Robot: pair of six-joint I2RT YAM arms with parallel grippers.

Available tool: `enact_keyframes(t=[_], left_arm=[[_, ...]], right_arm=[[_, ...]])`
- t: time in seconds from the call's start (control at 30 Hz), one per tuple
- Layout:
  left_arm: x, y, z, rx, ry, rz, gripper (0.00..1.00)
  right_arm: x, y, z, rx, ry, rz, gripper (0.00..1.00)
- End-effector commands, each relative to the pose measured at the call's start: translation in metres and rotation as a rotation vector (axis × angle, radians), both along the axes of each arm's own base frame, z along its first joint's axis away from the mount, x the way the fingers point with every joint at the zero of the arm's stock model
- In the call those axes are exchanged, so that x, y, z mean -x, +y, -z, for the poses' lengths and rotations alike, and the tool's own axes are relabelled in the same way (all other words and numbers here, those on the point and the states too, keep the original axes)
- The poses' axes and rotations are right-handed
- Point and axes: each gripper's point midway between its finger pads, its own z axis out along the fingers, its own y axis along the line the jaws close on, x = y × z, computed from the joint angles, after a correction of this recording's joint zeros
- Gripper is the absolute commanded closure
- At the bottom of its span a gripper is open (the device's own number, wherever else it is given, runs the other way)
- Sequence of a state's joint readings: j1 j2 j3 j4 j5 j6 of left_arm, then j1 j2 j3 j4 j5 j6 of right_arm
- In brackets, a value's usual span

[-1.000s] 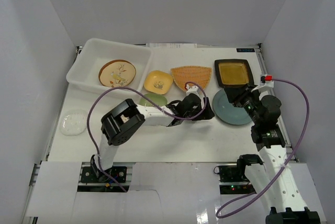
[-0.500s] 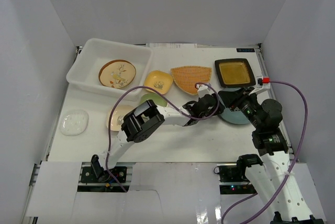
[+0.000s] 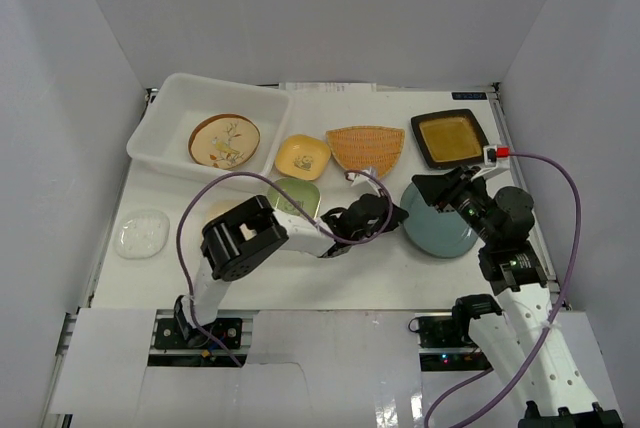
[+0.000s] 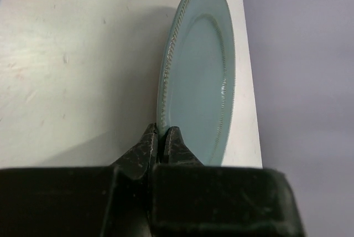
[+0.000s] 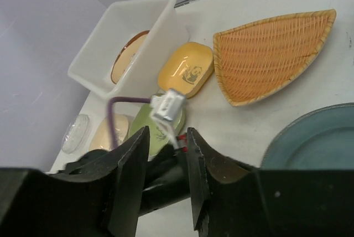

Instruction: Place the plates into the plastic bin on the countertop

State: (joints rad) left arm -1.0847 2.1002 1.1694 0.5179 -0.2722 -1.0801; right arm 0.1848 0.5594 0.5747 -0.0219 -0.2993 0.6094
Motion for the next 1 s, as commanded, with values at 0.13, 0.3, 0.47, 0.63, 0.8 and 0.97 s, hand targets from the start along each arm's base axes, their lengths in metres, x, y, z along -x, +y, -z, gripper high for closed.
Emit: enact_keyframes(t=[0.13,0.3,0.47,0.63,0.8,0.97], left_arm=[[0.06,0.07,-0.05,-0.001,-0.086,0.129,1.0],[0.054,0.112,-0.135,0.189,-0.191,0.106,1.0],[0.032,0.164,-0.22,0.338,-0.326,0.053,1.0],[0.002,0.236,-0.292,0.402,-0.462,-0.07,1.0],[-0.061,0.34,-0.324,0.322,-0.522,-0.353,1.0],[-0.115,0.453,-0.303,0.248,-0.455,-0.609,1.0]], right_arm=[[-0.02,-0.002,-0.006,0.017,-0.018,0.03,0.46],[-0.031,0.003,-0.007,0.01,0.015,0.013,0.44],[-0.021,0.009,-0.066,-0.043,-0.111,-0.033,0.47],[-0.019,0.006,-0.082,-0.03,-0.143,-0.021,0.47],[-0.033,0.012,-0.042,-0.02,-0.058,-0.039,0.47],[-0.043,0.014,-0.016,0.012,0.0,-0.046,0.47]])
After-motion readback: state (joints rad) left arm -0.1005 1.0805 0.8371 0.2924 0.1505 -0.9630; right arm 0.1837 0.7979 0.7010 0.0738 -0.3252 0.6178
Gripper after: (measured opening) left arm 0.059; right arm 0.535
